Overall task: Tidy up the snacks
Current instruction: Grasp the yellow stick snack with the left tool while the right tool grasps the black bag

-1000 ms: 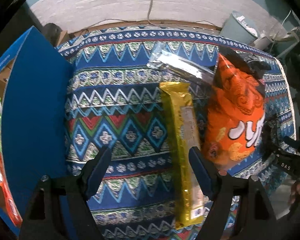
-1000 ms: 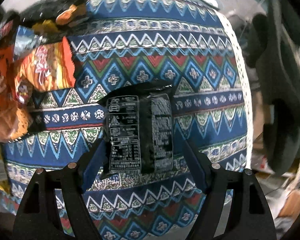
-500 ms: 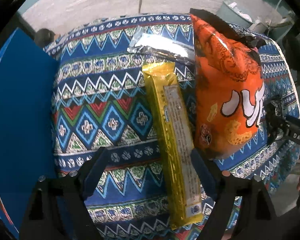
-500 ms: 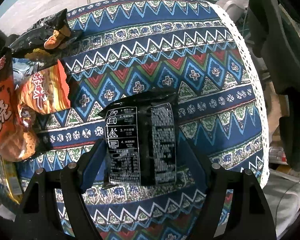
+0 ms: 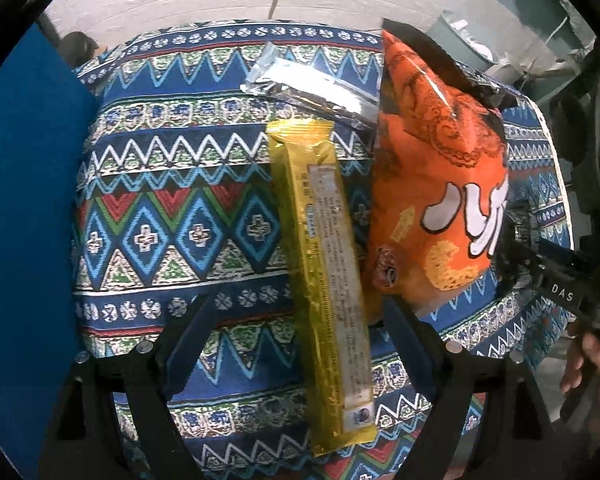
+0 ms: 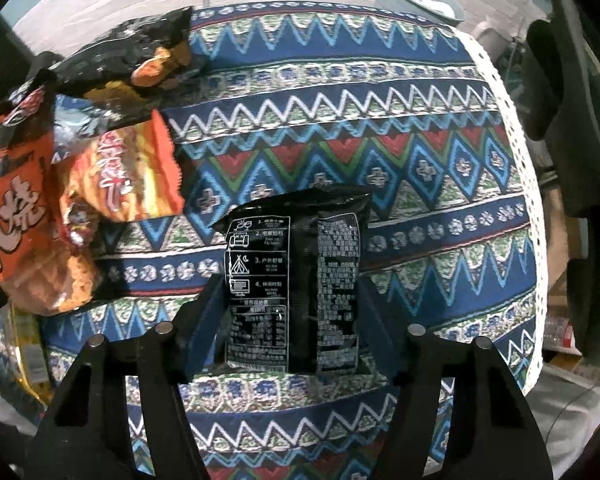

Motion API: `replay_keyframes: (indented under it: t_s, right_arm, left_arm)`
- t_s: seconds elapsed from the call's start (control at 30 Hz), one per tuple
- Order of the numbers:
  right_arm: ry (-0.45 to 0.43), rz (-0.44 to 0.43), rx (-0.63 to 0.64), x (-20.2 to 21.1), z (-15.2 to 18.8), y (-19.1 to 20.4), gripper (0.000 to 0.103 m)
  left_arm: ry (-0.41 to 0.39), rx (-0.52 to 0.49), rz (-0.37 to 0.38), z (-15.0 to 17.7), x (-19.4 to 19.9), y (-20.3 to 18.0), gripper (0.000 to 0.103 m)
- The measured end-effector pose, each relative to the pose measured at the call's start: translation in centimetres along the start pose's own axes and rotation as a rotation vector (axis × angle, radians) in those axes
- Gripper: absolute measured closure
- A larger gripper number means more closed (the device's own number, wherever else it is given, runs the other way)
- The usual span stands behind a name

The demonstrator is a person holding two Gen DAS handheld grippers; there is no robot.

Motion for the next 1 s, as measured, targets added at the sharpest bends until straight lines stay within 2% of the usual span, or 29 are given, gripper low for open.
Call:
replay_keyframes:
  t_s: [0.13, 0.23, 0.47, 0.6, 0.7, 0.87, 0.93, 0.97, 1.0]
  right_arm:
    - [-0.005, -0.017, 0.031, 0.2, 0.2, 0.8, 0.04]
    - [-0.007, -0.015, 0.05, 0.7, 1.2, 2.4, 0.04]
    - [-0.005, -0.015, 0.048, 0.8, 1.0, 3.2, 0.04]
    - [-0.013, -0.013, 0.037, 0.9, 0.6, 3.0, 0.039]
    - [-0.012, -0.017, 0.026, 0.5, 0.5, 2.9, 0.036]
    - [-0.002, -0.001, 0.022, -1.2, 1.0, 2.6, 0.034]
    - [-0.011, -0.008, 0.016, -1.3, 1.0, 2.5, 0.034]
    - [-0.012, -0.009, 0.016, -1.3, 1.0, 2.5, 0.034]
    - [-0.014, -0.009, 0.018, -1.3, 1.1, 2.5, 0.038]
  left_arm:
    - [0.016, -0.032, -0.012, 1.0, -0.9, -0.9, 0.016]
    - [0.039, -0.069, -0.073, 1.6, -1.8, -1.3, 0.016]
    - [0.027, -0.028, -0.144, 1.8, -1.4, 0.8, 0.016]
    - [-0.007, -0.025, -0.128, 1.1, -1.3, 1.1, 0.016]
    - [-0.026, -0.049, -0.147, 0.3, -1.5, 0.8, 0.016]
    - [-0.019, -0.057, -0.154, -1.2, -2.7, -0.7, 0.017]
    - [-0.012, -0.064, -0.153, -1.2, -3.3, -1.3, 0.026]
    - [-0.005, -0.068, -0.152, -1.1, -3.5, -1.3, 0.034]
    - [-0.006, -0.077, -0.15, -1.0, -3.6, -1.6, 0.037]
Point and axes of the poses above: each gripper's, at about its wrist camera, not at the fingertips, and x roughly against the way its jaws point, y to its left, z to its underside, the point moved 3 cm from there along -x, roughly the way its jaws point, and after that the axes turned 3 degrees about z, right-handed, at the moved point
